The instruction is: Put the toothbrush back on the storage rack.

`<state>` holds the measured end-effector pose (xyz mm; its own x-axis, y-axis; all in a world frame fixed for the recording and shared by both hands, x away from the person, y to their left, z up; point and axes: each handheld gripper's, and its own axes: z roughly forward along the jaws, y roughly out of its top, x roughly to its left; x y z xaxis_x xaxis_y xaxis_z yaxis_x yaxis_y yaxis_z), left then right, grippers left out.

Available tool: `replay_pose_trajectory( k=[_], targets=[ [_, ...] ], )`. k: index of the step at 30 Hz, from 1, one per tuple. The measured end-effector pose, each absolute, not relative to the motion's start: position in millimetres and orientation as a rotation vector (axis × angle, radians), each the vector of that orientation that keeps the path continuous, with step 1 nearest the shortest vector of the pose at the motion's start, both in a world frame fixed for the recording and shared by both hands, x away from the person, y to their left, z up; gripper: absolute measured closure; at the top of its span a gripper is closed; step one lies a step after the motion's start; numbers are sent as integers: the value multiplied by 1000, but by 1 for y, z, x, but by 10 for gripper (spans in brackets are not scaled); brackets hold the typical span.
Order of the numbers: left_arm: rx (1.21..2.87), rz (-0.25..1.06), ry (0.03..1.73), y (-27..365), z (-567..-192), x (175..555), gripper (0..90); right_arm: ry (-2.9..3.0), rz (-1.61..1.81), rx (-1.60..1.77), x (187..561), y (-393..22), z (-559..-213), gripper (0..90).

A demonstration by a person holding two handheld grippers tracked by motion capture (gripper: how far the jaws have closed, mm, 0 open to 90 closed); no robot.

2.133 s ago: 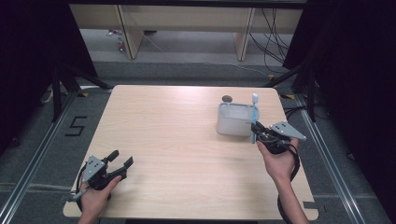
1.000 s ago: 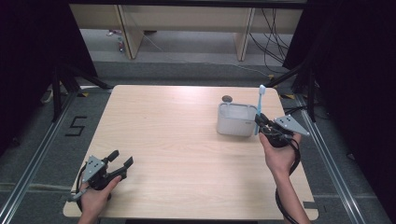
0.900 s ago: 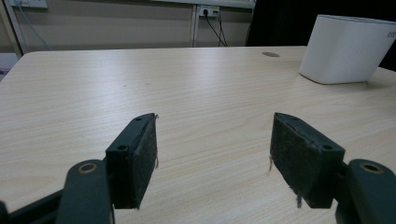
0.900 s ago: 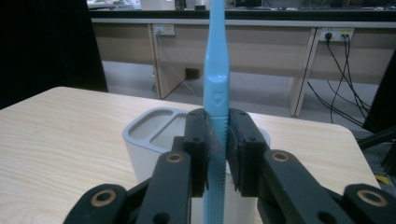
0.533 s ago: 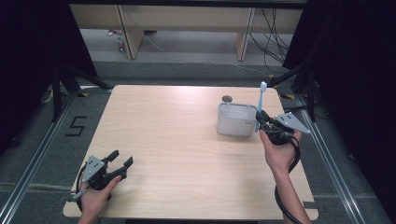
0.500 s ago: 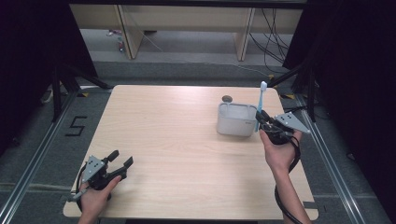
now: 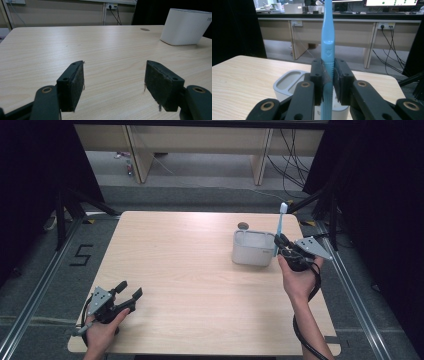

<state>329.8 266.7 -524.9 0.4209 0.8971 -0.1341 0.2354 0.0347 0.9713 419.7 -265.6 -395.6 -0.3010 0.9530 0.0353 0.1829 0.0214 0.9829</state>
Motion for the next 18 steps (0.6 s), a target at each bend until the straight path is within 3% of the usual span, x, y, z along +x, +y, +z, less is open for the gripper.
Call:
replay_pose_trajectory(
  k=[18],
  targets=[
    [1469,692,1049,267,-526,331,315,1567,1362,1191,429,-261,-391,787]
  ],
)
